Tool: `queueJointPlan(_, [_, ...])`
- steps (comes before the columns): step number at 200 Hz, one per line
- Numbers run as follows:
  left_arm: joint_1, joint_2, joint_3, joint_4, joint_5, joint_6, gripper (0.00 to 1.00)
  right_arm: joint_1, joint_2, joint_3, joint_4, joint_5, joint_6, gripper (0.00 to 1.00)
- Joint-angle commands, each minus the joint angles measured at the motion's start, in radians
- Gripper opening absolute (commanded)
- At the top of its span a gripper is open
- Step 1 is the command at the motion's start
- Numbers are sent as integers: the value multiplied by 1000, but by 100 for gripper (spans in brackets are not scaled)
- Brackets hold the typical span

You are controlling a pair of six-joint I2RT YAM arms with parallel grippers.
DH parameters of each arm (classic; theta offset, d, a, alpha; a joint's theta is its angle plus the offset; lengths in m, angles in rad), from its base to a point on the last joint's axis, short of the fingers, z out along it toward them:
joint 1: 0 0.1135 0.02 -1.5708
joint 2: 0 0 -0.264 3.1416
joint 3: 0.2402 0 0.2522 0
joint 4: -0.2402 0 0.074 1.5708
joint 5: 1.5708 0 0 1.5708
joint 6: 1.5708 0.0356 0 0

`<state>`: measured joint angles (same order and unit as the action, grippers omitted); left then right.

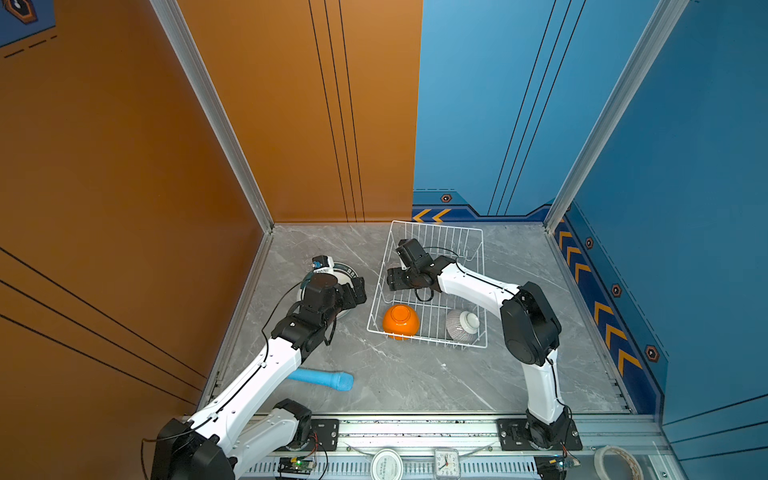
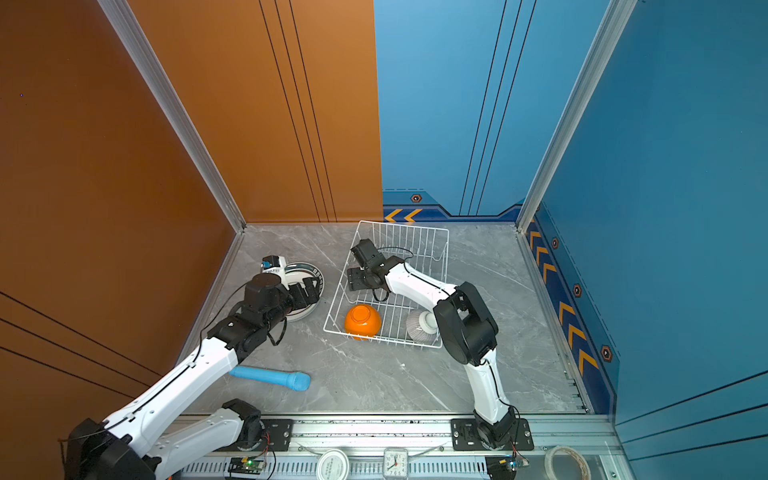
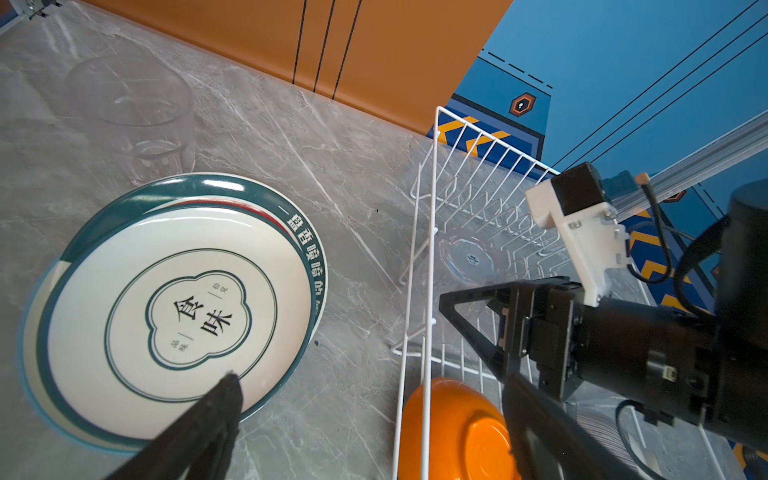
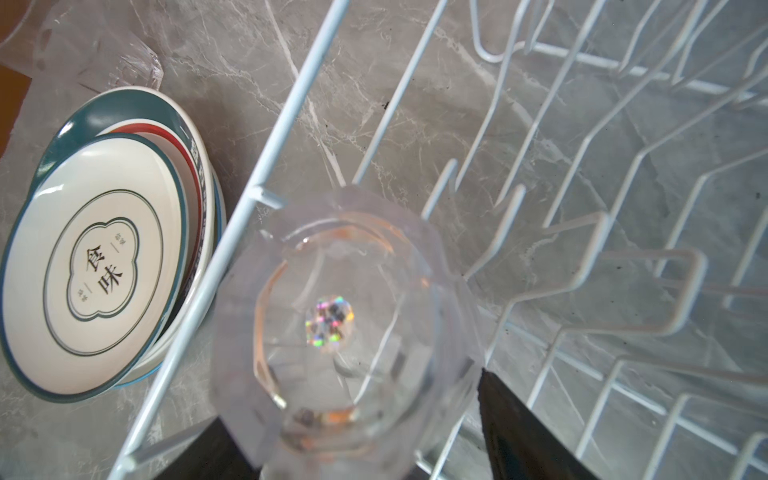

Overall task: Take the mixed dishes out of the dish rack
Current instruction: 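Grasp a second clear cup in the rack with the right gripper while the left returns, then lift the second clear cup with the right gripper while the left gripper approaches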

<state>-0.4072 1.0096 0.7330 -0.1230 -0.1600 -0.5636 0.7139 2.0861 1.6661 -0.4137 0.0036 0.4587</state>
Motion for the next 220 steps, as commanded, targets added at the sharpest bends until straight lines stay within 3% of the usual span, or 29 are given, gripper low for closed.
queueJointPlan(1, [-5,-17,-9,-3,7,4,98,11,36,40,-48,77,-24,79])
queueJointPlan(29, [-5,-10,-2,-1,20,8,98,13,52,64,-48,96,-40,84])
queueJointPlan(83, [-8,16,-6,16,36,-4,98,7,70,94,-48,119,-54,84])
queueJointPlan(156, [-21,55,-4,30,49,-17,98,1,27,67,-46,131,-27,62])
queueJointPlan(195, [-34,70,-4,57,66,-26,98,-5,-72,23,-46,73,35,59])
queueJointPlan(220, [-36,85,-8,92,101,-36,98,-68,-143,-14,-39,3,103,59])
